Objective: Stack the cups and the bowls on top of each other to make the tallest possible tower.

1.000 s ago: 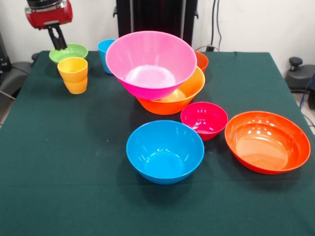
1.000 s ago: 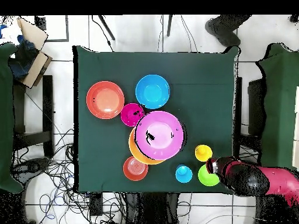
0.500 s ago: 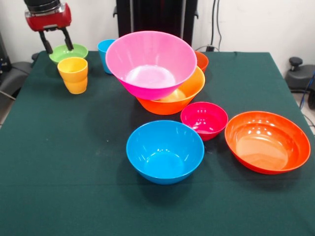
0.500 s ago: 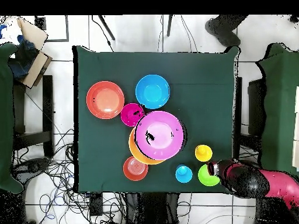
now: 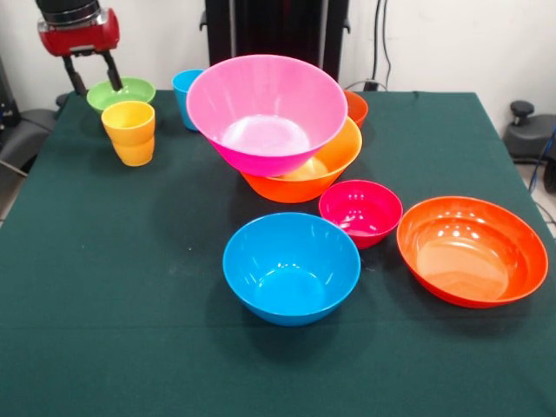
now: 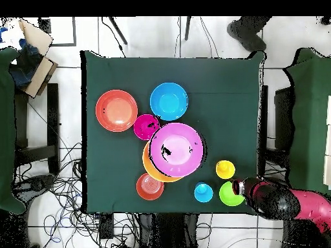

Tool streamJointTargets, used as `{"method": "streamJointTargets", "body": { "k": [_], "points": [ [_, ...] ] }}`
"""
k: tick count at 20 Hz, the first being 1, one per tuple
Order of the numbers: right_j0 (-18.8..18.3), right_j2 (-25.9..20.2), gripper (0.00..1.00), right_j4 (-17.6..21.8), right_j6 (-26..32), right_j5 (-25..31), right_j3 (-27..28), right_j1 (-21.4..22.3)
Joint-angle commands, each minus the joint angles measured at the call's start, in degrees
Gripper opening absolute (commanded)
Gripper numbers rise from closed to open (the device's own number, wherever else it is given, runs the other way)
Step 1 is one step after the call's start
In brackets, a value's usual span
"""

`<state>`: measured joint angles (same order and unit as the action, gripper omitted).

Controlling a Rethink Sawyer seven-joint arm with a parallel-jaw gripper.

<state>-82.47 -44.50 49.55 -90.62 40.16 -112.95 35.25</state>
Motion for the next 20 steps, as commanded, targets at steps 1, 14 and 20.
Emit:
{"method": "streamJointTargets", "body": {
  "k": [1, 14, 20],
  "points": [
    [5.28, 4.63, 1.0, 6.03, -0.55, -6.63, 7.85, -5.71],
    [8.31, 9.2, 1.0, 8.09, -0.97, -13.61, 12.58, -11.45],
    [9.46, 10.89, 1.0, 8.1, -1.28, -15.5, 12.57, -11.49]
  ]
}}
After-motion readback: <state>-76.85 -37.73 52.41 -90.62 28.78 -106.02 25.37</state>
